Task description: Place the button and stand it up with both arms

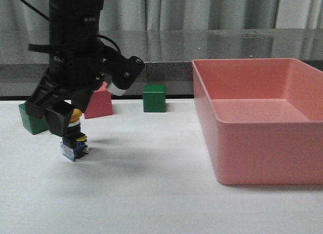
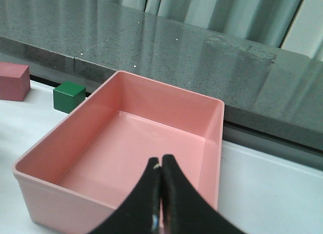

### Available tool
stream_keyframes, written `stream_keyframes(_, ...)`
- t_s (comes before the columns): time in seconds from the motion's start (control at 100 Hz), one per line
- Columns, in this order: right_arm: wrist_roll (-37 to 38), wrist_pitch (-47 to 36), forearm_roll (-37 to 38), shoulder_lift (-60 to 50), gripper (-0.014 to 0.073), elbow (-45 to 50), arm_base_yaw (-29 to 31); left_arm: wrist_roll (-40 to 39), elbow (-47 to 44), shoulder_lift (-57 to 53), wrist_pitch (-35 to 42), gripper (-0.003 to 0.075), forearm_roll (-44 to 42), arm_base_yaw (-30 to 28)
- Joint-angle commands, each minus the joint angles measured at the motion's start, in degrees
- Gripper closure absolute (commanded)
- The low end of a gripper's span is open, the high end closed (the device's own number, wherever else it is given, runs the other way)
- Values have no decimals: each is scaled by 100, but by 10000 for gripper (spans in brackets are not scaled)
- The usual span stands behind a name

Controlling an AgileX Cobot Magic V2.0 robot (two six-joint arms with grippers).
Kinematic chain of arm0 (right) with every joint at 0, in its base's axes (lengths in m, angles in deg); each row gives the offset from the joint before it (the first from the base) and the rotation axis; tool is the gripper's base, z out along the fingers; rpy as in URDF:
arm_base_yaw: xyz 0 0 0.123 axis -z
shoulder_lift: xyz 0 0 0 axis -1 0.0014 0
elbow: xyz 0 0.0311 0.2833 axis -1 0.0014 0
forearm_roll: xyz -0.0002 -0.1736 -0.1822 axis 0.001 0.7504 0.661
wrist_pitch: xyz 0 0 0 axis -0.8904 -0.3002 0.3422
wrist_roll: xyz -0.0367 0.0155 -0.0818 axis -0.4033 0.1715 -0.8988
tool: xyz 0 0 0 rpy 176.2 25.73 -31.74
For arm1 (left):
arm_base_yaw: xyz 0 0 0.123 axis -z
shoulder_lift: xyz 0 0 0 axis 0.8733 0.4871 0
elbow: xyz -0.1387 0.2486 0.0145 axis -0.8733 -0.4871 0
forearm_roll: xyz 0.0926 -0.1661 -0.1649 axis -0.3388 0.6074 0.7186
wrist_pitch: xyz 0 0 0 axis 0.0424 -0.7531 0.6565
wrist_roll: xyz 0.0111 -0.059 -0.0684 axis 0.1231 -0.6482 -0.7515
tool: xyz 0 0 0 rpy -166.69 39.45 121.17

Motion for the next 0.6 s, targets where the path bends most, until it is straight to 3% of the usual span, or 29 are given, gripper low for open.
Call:
stream_keyframes(0.0,0,-385,-55,36,655,-145,38,-64,166,-561,-324,257,-81,8)
stream_keyframes(0.14,0,-385,-55,36,655,-145,38,-64,166,-1011,-747,275,108,-168)
stream_keyframes(0.26,0,-385,-55,36,655,-145,38,-64,166,-1423,-993,364,579,-545)
stream_keyframes(0.33,0,-385,-55,36,655,-145,38,-64,166,-1676,-970,472,985,-871)
stream_keyframes(0.45,0,-385,-55,36,655,-145,38,-79,166,-2108,-815,744,1902,-1577)
stream_keyframes(0.59,0,-385,-55,36,655,-145,38,-230,101,-2634,-148,740,3266,-2532)
